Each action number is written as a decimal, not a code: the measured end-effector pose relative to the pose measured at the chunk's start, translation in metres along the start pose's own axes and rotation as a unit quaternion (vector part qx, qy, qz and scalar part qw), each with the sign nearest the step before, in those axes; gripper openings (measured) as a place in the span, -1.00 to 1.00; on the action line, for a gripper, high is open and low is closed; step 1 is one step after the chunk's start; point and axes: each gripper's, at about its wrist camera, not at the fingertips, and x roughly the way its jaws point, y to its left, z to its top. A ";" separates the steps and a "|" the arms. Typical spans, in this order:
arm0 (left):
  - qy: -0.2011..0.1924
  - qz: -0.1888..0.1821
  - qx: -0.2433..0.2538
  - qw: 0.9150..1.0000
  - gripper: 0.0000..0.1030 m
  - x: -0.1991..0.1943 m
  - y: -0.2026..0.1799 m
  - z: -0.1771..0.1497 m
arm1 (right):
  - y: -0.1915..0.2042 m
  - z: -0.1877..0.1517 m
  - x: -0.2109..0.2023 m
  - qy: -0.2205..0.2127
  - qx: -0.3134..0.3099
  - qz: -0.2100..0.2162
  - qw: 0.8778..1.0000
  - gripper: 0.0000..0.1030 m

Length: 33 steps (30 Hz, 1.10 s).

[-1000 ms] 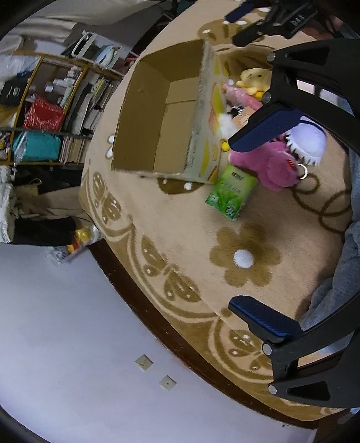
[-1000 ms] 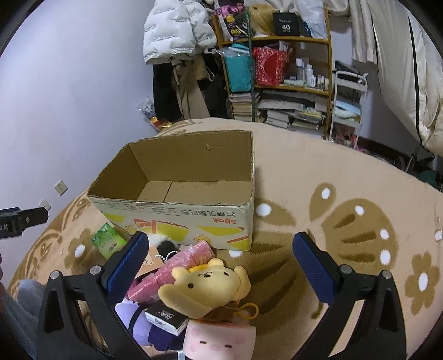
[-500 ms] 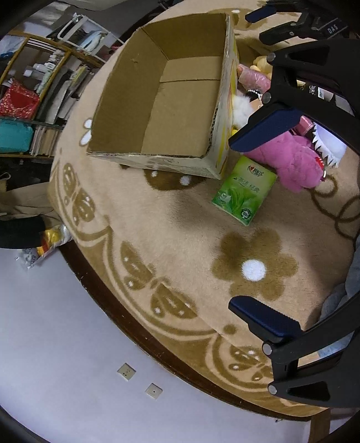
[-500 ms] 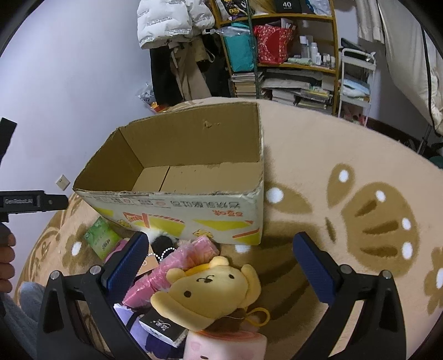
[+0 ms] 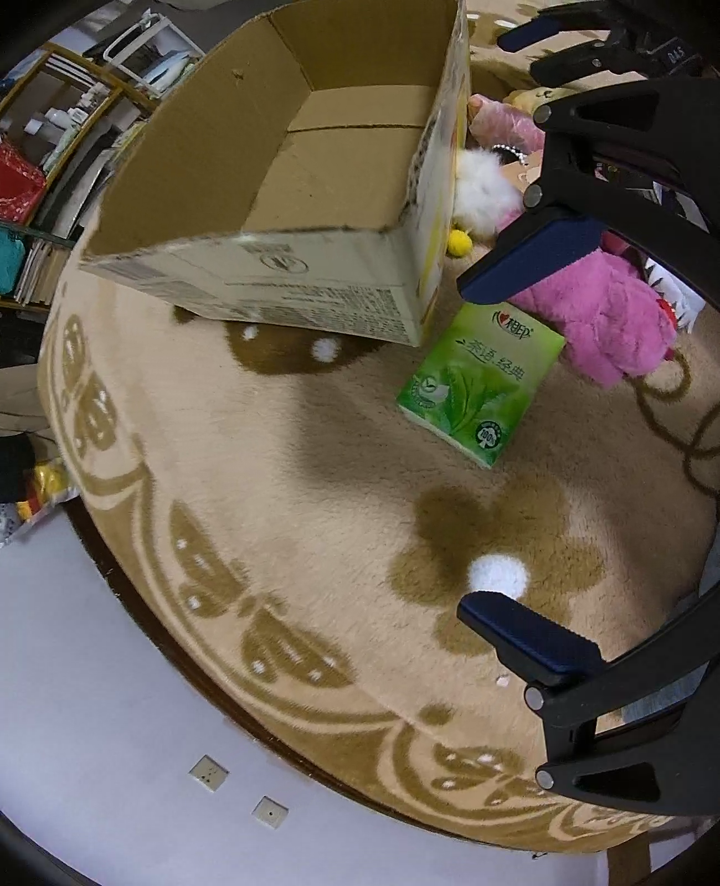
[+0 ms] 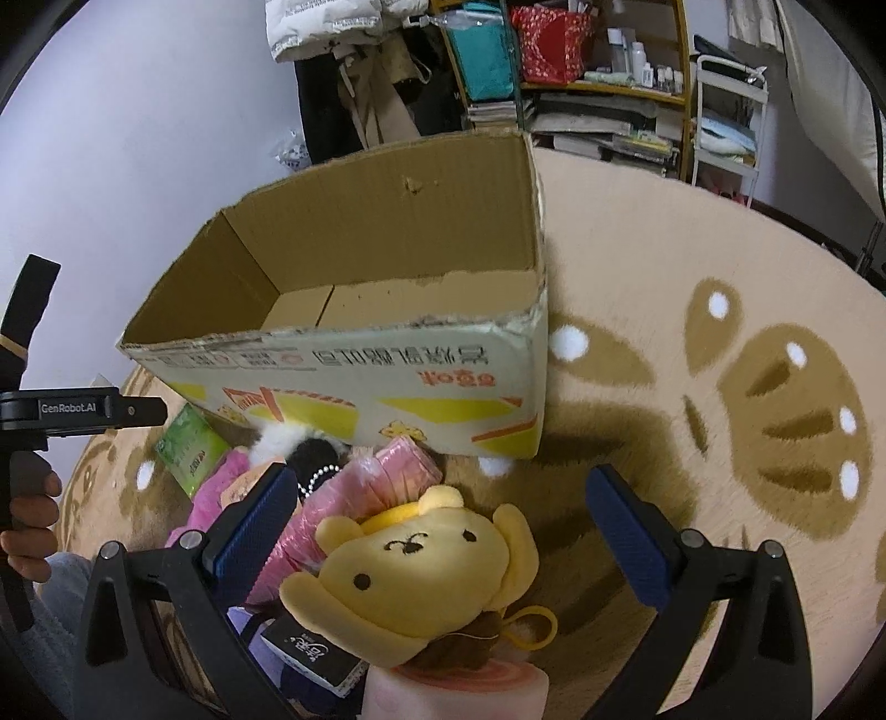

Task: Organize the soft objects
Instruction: 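Lower the left tool onto the green tissue pack while the right tool reaches the yellow plush dog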

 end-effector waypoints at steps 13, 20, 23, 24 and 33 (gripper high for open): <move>0.039 -0.013 -0.005 0.999 0.99 0.038 -0.010 0.002 | -0.006 0.000 0.016 0.026 0.007 0.000 1.000 1.00; 0.056 -0.025 -0.016 0.998 0.99 0.056 -0.012 0.006 | -0.005 0.000 0.027 0.041 0.007 0.001 0.999 1.00; 0.056 -0.028 -0.020 0.998 0.99 0.061 -0.013 0.007 | -0.004 -0.001 0.030 0.045 0.006 0.001 0.999 1.00; 0.055 -0.030 -0.021 0.998 0.99 0.062 -0.013 0.007 | -0.006 -0.002 0.030 0.047 0.006 0.002 0.999 1.00; 0.057 -0.039 -0.026 0.997 0.99 0.068 -0.020 0.006 | -0.003 -0.003 0.031 0.056 0.006 0.004 0.998 1.00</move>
